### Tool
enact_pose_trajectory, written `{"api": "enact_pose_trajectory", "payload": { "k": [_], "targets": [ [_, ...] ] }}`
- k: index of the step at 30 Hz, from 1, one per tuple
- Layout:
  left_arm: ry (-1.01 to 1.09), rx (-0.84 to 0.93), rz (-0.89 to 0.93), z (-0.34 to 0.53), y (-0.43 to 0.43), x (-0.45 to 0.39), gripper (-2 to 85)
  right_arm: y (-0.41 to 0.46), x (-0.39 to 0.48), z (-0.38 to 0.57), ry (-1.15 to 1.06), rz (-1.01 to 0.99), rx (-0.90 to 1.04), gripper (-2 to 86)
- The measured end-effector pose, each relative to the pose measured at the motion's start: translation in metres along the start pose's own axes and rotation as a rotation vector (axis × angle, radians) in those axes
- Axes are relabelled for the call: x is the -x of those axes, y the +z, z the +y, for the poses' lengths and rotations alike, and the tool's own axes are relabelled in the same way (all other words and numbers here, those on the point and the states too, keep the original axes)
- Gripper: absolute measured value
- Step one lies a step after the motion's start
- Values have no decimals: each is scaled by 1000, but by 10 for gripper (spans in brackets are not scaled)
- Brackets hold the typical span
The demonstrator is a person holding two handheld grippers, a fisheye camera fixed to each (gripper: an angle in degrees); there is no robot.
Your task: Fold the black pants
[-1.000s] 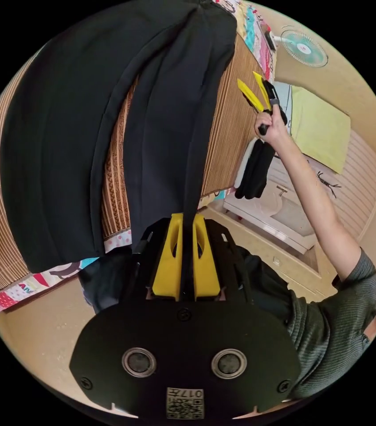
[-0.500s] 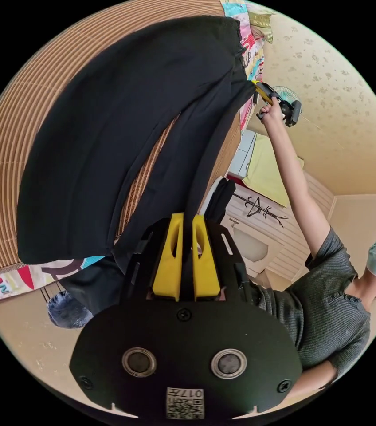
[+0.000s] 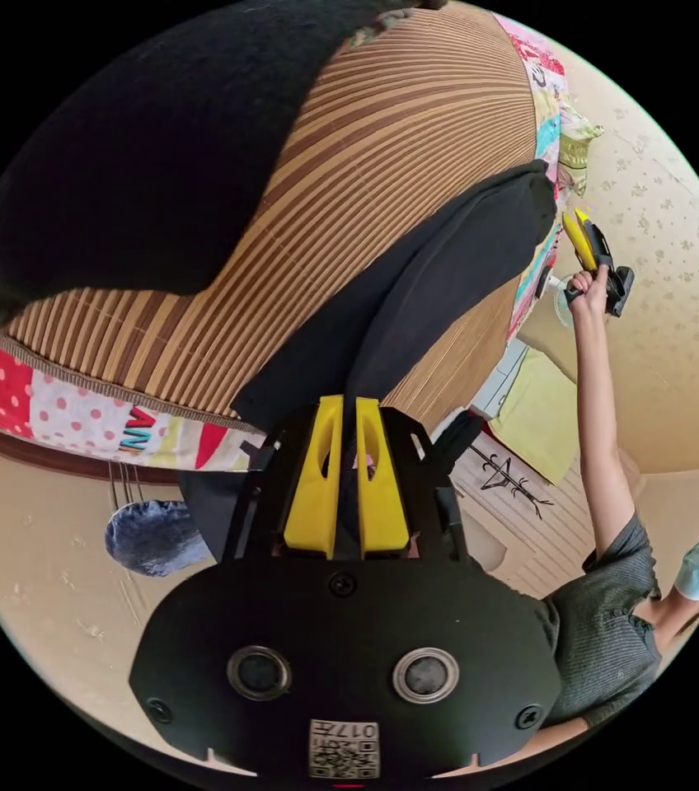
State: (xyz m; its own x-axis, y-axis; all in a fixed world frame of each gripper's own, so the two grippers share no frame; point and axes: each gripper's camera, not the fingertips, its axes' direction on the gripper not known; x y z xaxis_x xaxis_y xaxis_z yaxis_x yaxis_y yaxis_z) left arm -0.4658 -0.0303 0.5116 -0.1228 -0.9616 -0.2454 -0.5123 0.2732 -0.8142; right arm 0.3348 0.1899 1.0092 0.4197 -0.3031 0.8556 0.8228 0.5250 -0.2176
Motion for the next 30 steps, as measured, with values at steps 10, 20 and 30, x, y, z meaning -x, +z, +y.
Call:
{"api": "enact_pose_trajectory", "payload": {
  "k": [10,20,30],
  "targets": [
    [512,118,229,51,-16,-14,5,59,-63,239,310,-161,-23,102],
    [616,147,269,114,-47,-12,4,140,72,98,149,94,249,175],
    [654,38,195,136,-90,-12,5,87,137,90,91,161,37,32]
  ]
}}
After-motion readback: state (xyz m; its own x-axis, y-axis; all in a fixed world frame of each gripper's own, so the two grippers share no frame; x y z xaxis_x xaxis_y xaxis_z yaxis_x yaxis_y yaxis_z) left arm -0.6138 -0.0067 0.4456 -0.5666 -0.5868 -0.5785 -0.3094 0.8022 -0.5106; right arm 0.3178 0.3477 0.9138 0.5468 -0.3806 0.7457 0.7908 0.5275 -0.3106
